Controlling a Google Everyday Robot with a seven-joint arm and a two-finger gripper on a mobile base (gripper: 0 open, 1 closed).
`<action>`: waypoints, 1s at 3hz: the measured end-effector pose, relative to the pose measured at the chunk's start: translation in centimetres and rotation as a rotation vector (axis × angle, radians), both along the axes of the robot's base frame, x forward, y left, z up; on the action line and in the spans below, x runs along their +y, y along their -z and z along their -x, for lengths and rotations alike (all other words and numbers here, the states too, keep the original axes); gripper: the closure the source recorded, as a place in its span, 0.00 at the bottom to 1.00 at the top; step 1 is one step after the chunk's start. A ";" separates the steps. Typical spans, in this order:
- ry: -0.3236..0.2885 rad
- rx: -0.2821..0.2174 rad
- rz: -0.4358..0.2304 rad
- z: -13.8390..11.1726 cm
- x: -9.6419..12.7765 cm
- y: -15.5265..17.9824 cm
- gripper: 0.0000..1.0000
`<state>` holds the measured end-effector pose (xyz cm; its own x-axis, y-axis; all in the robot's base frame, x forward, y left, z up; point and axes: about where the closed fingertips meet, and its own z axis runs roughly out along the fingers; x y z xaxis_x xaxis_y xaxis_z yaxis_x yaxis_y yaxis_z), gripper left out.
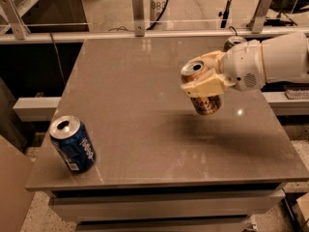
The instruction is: Place orange can upright
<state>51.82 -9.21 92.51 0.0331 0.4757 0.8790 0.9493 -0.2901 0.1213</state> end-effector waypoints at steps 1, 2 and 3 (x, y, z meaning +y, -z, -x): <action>-0.001 0.004 -0.004 0.3 -0.2 0.5 1.00; -0.007 0.017 0.004 0.6 -0.2 0.9 1.00; -0.007 0.020 0.009 0.8 -0.4 1.2 1.00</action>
Offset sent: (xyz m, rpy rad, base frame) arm -0.0083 -0.0090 -0.0138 -0.0427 -0.0424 0.0469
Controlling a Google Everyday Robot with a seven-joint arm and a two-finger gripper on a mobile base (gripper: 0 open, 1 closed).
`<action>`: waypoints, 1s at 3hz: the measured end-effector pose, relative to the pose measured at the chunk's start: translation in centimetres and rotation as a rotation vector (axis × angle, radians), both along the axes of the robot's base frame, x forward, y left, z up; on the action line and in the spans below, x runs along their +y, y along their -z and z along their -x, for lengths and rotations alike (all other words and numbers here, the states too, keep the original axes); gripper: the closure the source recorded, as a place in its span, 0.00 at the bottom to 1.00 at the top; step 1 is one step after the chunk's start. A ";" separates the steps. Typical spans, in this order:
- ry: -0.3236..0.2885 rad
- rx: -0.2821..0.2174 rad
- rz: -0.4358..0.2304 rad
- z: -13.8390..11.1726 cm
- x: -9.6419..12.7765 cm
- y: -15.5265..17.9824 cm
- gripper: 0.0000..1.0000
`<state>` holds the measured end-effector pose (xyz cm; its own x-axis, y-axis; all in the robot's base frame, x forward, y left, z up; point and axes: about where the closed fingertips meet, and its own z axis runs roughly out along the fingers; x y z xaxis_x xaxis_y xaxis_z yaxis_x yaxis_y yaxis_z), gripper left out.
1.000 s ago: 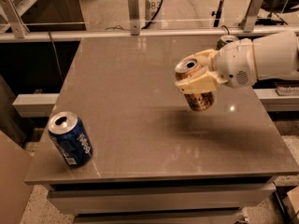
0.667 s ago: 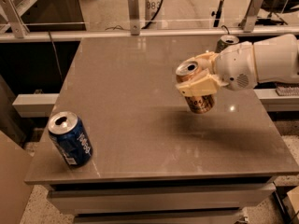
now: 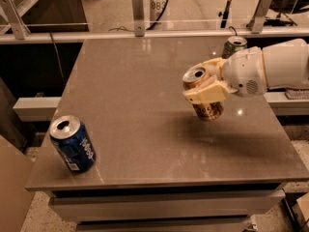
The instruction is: Place orange can upright
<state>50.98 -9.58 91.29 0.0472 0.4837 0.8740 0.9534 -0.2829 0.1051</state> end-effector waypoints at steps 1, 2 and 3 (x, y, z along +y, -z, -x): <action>-0.014 -0.031 -0.048 0.1 -0.8 0.0 1.00; -0.014 -0.032 -0.051 0.1 -0.9 0.0 1.00; 0.001 0.000 -0.082 0.1 -0.9 0.1 1.00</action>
Offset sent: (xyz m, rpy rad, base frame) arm -0.0003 -0.0218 0.0015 0.0495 -0.1537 0.0636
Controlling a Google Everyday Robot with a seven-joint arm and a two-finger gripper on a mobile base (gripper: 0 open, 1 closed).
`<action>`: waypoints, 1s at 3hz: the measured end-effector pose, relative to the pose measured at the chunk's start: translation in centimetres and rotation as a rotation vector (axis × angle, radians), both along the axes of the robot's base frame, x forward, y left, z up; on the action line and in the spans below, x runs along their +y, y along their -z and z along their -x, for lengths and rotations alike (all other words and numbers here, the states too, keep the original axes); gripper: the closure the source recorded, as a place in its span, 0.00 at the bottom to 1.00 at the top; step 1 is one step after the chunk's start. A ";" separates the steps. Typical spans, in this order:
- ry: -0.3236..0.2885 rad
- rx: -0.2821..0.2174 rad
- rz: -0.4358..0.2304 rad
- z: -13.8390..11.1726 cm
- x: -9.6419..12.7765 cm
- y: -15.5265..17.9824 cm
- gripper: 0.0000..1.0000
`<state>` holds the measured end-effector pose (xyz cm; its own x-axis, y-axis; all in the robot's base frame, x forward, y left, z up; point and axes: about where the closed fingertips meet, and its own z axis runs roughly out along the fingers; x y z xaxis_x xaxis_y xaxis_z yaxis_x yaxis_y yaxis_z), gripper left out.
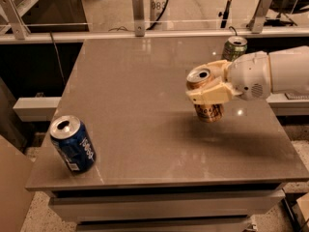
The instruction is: Place orange can upright
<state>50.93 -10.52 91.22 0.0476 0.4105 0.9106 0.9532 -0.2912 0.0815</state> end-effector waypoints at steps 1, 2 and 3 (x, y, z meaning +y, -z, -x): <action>-0.025 -0.008 -0.077 -0.4 0.1 -0.3 1.00; -0.060 -0.016 -0.117 -0.6 0.4 -0.5 1.00; -0.090 -0.028 -0.134 -0.6 0.8 -0.5 1.00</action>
Offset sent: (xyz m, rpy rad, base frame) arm 0.0088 0.0032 0.0065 0.1356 -0.1311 0.1349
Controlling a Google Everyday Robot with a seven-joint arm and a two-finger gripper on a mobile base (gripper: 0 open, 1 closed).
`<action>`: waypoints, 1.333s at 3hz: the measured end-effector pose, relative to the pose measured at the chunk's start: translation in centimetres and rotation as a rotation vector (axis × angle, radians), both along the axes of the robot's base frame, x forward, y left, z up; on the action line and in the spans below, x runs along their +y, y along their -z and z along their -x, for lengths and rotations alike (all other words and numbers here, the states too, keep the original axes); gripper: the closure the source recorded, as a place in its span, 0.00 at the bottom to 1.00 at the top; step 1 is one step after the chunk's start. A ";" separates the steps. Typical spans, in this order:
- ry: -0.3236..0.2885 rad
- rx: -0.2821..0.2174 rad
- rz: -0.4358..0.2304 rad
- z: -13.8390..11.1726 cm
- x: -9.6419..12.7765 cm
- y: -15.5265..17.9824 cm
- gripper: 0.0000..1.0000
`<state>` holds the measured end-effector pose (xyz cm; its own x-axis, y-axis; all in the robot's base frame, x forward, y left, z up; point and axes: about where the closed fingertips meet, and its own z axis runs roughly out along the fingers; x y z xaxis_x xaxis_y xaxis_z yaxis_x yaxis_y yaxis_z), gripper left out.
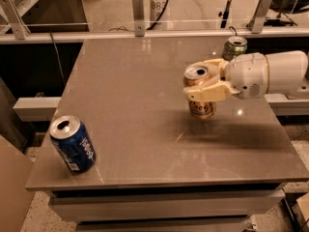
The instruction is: Place orange can upright
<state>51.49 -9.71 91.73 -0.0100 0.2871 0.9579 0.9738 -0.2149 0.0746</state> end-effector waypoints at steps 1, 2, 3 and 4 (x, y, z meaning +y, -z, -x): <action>-0.025 -0.004 0.002 0.2 0.4 0.1 1.00; -0.048 -0.011 0.020 0.6 0.8 0.2 1.00; -0.066 -0.024 0.029 1.1 1.2 0.3 1.00; -0.077 -0.028 0.052 1.6 1.4 0.6 1.00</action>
Offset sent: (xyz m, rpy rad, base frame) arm -0.0095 0.0078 -0.0036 -0.0695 -0.1413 0.1001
